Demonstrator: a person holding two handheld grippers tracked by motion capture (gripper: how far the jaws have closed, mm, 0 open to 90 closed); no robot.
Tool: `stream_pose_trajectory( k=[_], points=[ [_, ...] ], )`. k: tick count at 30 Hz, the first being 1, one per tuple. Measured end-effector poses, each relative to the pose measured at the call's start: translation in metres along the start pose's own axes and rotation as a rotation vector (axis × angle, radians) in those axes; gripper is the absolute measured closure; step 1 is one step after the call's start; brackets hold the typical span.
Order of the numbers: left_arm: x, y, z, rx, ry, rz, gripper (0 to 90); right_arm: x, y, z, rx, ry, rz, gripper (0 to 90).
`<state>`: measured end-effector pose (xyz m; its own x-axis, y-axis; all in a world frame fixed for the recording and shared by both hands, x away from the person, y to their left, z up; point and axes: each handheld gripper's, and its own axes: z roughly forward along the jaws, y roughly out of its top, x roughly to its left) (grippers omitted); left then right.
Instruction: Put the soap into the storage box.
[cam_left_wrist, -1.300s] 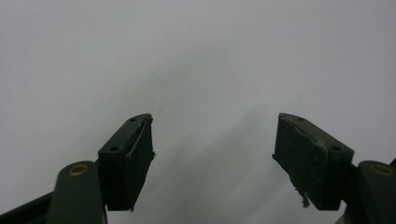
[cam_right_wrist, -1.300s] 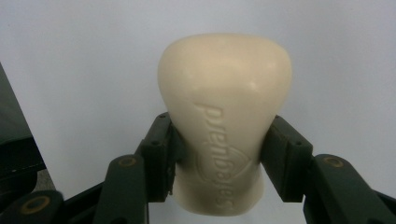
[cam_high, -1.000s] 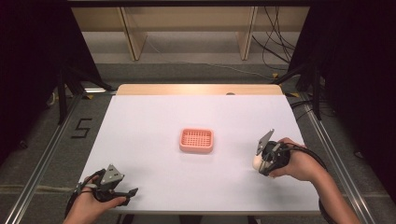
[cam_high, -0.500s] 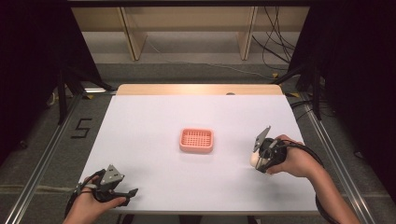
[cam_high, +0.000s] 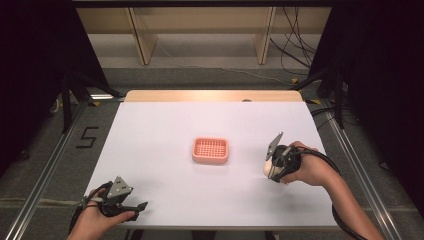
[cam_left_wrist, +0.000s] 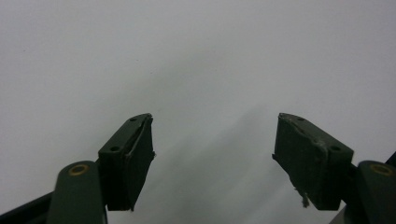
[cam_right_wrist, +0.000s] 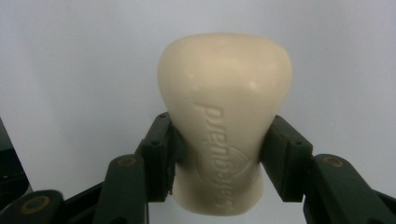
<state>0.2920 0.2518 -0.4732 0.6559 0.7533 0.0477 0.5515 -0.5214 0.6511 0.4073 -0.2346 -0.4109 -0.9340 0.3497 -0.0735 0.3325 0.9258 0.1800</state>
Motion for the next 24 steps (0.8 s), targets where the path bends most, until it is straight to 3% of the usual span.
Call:
stream_pose_trajectory(
  k=[9, 11, 12, 20, 22, 24],
  points=[
    [0.0, 0.0, 0.0, -0.001, 0.0, -0.004, 28.0, -0.001, 0.006, 0.0, 0.008, -0.006, 0.008, 50.6],
    [-0.001, 0.0, 0.001, -0.008, 0.011, -0.014, 28.0, 0.0, 0.009, 0.0, 0.007, -0.021, 0.003, 50.6],
    [0.0, 0.001, 0.0, -0.011, -0.001, 0.002, 28.0, -0.001, 0.011, 0.0, -0.014, -0.01, -0.017, 50.6],
    [0.0, 0.001, 0.0, -0.006, -0.001, 0.006, 28.0, 0.0, 0.019, 0.0, 0.004, -0.006, -0.011, 50.6],
    [0.0, 0.0, 0.0, -0.017, -0.003, -0.009, 28.0, -0.001, 0.022, 0.001, 0.0, -0.022, -0.033, 50.6],
    [0.0, 0.0, 0.0, -0.017, -0.003, -0.009, 28.0, 0.0, 0.023, 0.001, 0.002, -0.019, -0.013, 50.6]
  ],
)
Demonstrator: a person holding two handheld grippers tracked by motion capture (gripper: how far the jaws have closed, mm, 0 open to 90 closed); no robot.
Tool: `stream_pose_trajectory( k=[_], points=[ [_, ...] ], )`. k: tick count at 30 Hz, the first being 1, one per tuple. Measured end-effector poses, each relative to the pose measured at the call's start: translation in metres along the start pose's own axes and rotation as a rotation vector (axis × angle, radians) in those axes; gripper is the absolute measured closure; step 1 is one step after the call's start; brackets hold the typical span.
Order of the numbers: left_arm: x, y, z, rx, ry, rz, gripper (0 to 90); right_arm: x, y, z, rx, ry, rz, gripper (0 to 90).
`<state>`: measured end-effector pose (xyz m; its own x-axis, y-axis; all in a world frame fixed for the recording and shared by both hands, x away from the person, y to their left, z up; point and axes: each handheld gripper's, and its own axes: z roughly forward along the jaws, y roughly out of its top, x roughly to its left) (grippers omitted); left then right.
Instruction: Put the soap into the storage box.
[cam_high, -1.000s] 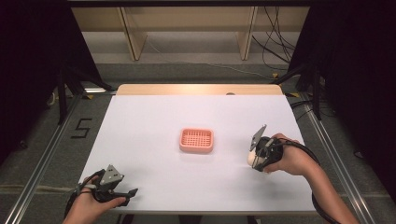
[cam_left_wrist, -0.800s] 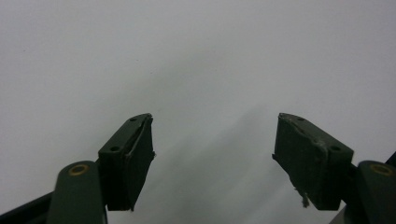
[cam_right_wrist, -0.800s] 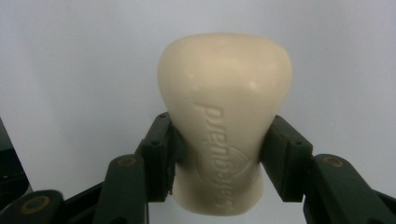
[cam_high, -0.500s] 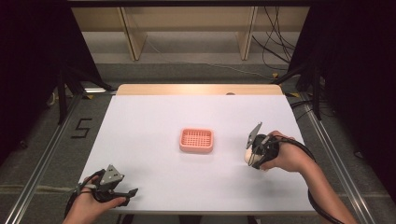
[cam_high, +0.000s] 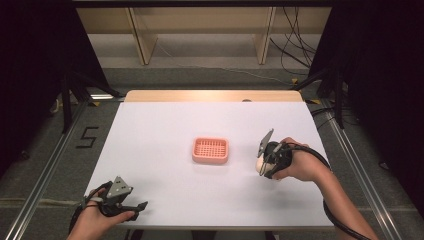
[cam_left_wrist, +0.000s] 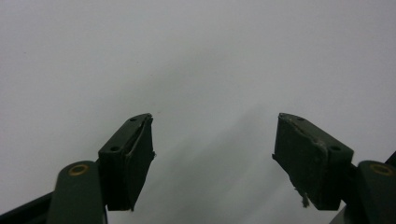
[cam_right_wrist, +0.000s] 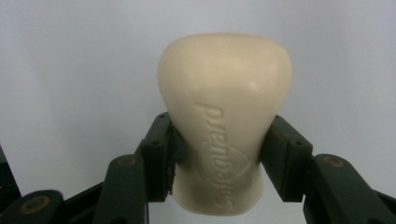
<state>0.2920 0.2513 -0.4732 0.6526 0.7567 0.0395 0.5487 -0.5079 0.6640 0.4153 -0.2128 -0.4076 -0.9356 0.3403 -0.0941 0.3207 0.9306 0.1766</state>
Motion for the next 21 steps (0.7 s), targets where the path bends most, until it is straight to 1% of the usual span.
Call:
stream_pose_trajectory(
  k=[1, 2, 3, 4, 5, 6, 7, 8, 10, 13, 14, 15, 16, 18, 19, 20, 21],
  points=[
    [-0.001, 0.0, 0.001, -0.003, 0.008, -0.013, 28.0, -0.002, 0.001, 0.0, 0.009, -0.008, -0.024, 50.6],
    [0.0, 0.0, 0.0, 0.003, 0.0, 0.007, 28.0, -0.001, 0.002, 0.001, -0.007, 0.001, -0.02, 50.6],
    [0.0, 0.0, 0.0, 0.001, -0.001, 0.002, 28.0, -0.001, 0.003, 0.0, -0.009, 0.006, -0.021, 50.6],
    [0.0, 0.0, 0.0, 0.002, -0.001, 0.006, 28.0, -0.002, 0.005, 0.0, 0.005, -0.008, -0.024, 50.6],
    [0.0, 0.0, 0.0, 0.002, -0.001, 0.006, 28.2, -0.002, 0.005, 0.0, 0.005, -0.008, -0.024, 50.6],
    [0.0, 0.0, 0.0, -0.001, 0.009, 0.006, 28.5, -0.004, 0.006, 0.001, -0.005, -0.005, -0.045, 50.6],
    [0.0, 0.0, 0.0, -0.001, 0.009, 0.006, 28.5, -0.004, 0.006, 0.001, -0.005, -0.005, -0.045, 50.6],
    [0.0, 0.0, 0.0, 0.004, -0.001, 0.003, 28.5, -0.001, 0.007, 0.0, 0.01, -0.008, -0.009, 50.6],
    [0.0, 0.0, 0.0, -0.002, 0.001, 0.002, 28.5, -0.002, 0.008, 0.001, 0.005, -0.006, -0.018, 50.6],
    [0.0, 0.0, 0.0, -0.001, 0.002, 0.005, 28.5, -0.002, 0.01, 0.001, 0.006, -0.007, -0.005, 50.5],
    [0.0, 0.0, 0.0, 0.001, 0.001, 0.007, 28.5, -0.001, 0.011, 0.002, -0.003, 0.008, -0.001, 50.6],
    [0.0, 0.0, 0.0, 0.001, 0.001, 0.006, 28.5, -0.001, 0.011, 0.002, -0.004, 0.0, 0.001, 50.6],
    [0.0, 0.0, 0.0, 0.005, -0.003, 0.005, 28.5, -0.006, 0.011, 0.003, -0.006, -0.004, -0.05, 50.6],
    [0.001, 0.0, -0.001, 0.016, 0.001, 0.017, 28.5, -0.001, 0.013, 0.002, -0.003, 0.001, 0.003, 50.6],
    [0.0, 0.0, 0.0, 0.005, 0.005, -0.003, 28.5, -0.003, 0.014, 0.002, 0.001, -0.008, -0.014, 50.6],
    [0.0, 0.0, 0.0, 0.005, 0.005, -0.003, 28.5, -0.003, 0.014, 0.002, 0.001, -0.008, -0.014, 50.6],
    [0.0, 0.0, 0.0, 0.004, -0.002, 0.008, 28.5, -0.003, 0.015, 0.002, 0.0, -0.008, -0.01, 50.6]
  ],
)
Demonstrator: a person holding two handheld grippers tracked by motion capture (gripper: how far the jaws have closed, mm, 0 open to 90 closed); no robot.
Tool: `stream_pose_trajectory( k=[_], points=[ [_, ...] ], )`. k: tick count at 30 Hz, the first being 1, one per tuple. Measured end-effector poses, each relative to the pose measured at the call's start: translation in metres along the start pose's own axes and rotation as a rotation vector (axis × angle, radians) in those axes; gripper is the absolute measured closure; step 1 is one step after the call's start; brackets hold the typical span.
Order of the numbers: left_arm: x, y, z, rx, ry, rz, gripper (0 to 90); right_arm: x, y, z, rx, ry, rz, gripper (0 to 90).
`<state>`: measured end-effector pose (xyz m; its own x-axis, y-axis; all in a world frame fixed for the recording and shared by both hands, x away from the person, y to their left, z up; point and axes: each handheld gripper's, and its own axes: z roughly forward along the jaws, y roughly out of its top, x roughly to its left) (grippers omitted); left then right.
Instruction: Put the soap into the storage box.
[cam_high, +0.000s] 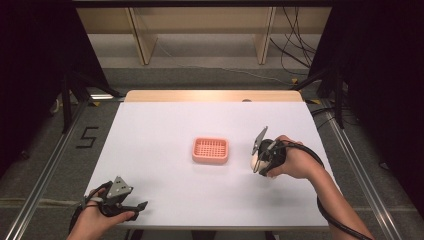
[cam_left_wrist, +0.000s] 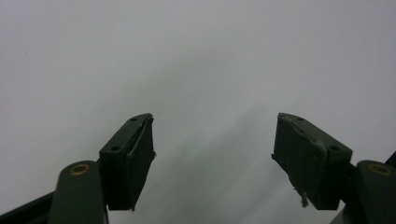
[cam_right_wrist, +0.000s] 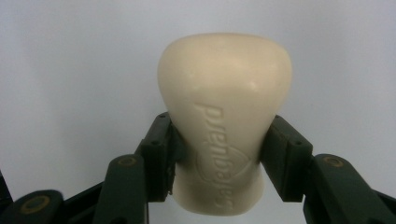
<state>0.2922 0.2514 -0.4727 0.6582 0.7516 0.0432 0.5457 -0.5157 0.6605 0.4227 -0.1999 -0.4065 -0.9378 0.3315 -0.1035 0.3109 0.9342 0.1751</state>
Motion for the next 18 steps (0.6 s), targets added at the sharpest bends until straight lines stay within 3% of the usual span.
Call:
stream_pose_trajectory(
  k=[1, 3, 6, 7, 8, 10, 18],
  points=[
    [0.001, 0.0, 0.001, -0.004, 0.014, 0.028, 28.5, 0.0, 0.001, 0.0, 0.0, -0.003, 0.002, 50.6],
    [0.001, 0.001, 0.0, 0.011, 0.011, 0.034, 28.5, 0.0, 0.002, 0.001, -0.004, 0.001, 0.005, 50.6],
    [0.002, 0.001, -0.001, 0.005, 0.007, 0.035, 28.4, -0.001, 0.004, 0.0, -0.001, -0.005, -0.004, 50.6],
    [0.001, 0.0, 0.0, -0.004, 0.01, 0.024, 28.4, -0.001, 0.006, 0.0, -0.016, 0.014, 0.006, 50.5],
    [0.001, 0.0, 0.0, -0.004, 0.01, 0.024, 28.5, -0.002, 0.007, 0.0, -0.013, 0.0, -0.022, 50.6],
    [0.002, 0.0, 0.0, -0.001, 0.009, 0.029, 28.4, -0.001, 0.008, 0.0, 0.002, -0.008, 0.003, 50.6],
    [0.002, 0.001, 0.0, -0.004, 0.009, 0.026, 28.4, -0.003, 0.015, -0.002, -0.003, -0.004, -0.021, 50.6]
  ],
)
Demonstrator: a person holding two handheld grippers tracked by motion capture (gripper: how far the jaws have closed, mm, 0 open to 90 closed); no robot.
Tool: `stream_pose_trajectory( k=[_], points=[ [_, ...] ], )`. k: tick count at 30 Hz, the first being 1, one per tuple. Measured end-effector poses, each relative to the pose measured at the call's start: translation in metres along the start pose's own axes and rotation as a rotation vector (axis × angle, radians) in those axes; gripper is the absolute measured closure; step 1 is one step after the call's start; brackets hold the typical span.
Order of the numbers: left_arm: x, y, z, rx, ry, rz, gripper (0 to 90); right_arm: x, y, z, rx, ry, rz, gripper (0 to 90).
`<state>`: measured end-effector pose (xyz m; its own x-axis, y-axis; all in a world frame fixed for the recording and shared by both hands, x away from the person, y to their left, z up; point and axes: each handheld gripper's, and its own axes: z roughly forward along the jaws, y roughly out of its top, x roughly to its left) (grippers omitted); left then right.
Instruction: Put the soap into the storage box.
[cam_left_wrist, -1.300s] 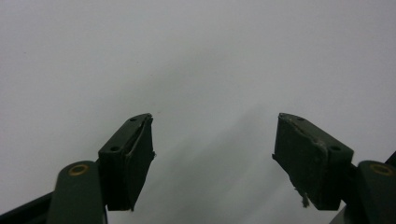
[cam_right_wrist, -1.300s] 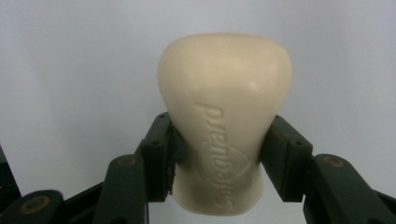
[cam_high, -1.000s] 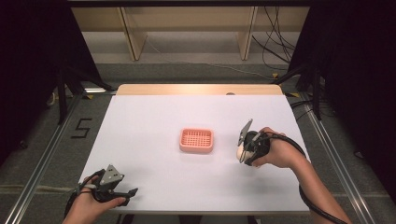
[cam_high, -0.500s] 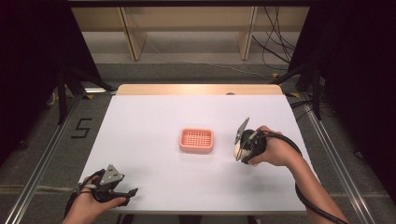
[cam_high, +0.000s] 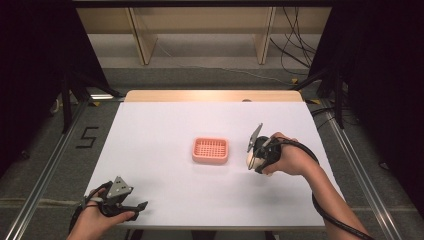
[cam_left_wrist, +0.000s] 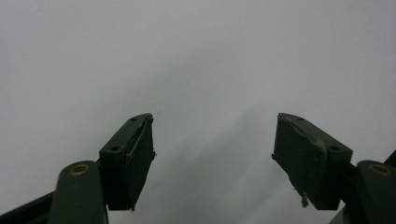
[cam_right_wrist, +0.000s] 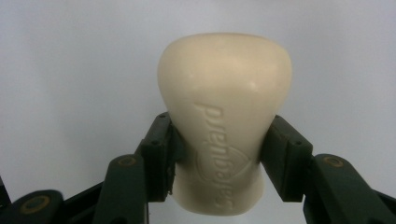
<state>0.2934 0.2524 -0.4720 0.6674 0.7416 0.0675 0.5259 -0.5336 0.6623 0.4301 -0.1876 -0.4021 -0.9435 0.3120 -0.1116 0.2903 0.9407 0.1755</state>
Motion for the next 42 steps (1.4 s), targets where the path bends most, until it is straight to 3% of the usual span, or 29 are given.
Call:
stream_pose_trajectory(
  k=[6, 10, 16, 24, 29, 34, 36, 37, 38, 40, 41, 42],
  points=[
    [0.0, 0.0, 0.0, -0.003, 0.002, 0.004, 28.4, 0.0, 0.006, -0.002, -0.013, 0.004, -0.014, 50.6],
    [0.001, 0.0, -0.001, 0.006, -0.001, 0.013, 28.5, 0.002, 0.01, -0.003, 0.001, -0.006, 0.018, 50.6],
    [0.001, 0.0, -0.001, 0.008, -0.002, 0.014, 28.4, 0.0, 0.014, -0.002, -0.004, -0.001, -0.002, 50.6],
    [0.0, 0.0, 0.0, -0.002, 0.001, -0.002, 28.4, -0.001, 0.017, -0.003, -0.003, -0.003, 0.002, 50.5],
    [0.001, 0.0, -0.001, 0.013, -0.005, 0.016, 28.4, -0.001, 0.02, -0.003, 0.0, -0.004, 0.016, 50.5],
    [0.0, 0.0, 0.001, -0.007, 0.003, 0.004, 28.4, -0.005, 0.022, -0.001, -0.013, 0.001, -0.023, 50.5],
    [0.001, 0.0, 0.0, -0.007, 0.002, 0.008, 28.4, -0.002, 0.024, -0.002, -0.002, -0.005, 0.003, 50.5],
    [0.0, 0.0, 0.0, -0.001, -0.003, 0.002, 28.4, -0.004, 0.024, -0.001, -0.009, 0.004, -0.019, 50.6],
    [0.001, 0.0, -0.001, 0.009, -0.007, 0.007, 28.4, -0.003, 0.025, -0.001, 0.001, 0.0, -0.004, 50.5],
    [-0.001, 0.0, 0.0, 0.014, -0.011, -0.012, 28.5, -0.002, 0.026, -0.002, 0.002, -0.002, 0.011, 50.5],
    [0.001, 0.0, -0.001, 0.013, -0.006, 0.014, 28.5, -0.003, 0.026, -0.001, 0.009, 0.005, 0.008, 50.5],
    [-0.001, 0.0, 0.001, -0.008, 0.001, -0.01, 28.5, -0.003, 0.027, -0.001, 0.007, 0.004, 0.005, 50.6]
  ],
)
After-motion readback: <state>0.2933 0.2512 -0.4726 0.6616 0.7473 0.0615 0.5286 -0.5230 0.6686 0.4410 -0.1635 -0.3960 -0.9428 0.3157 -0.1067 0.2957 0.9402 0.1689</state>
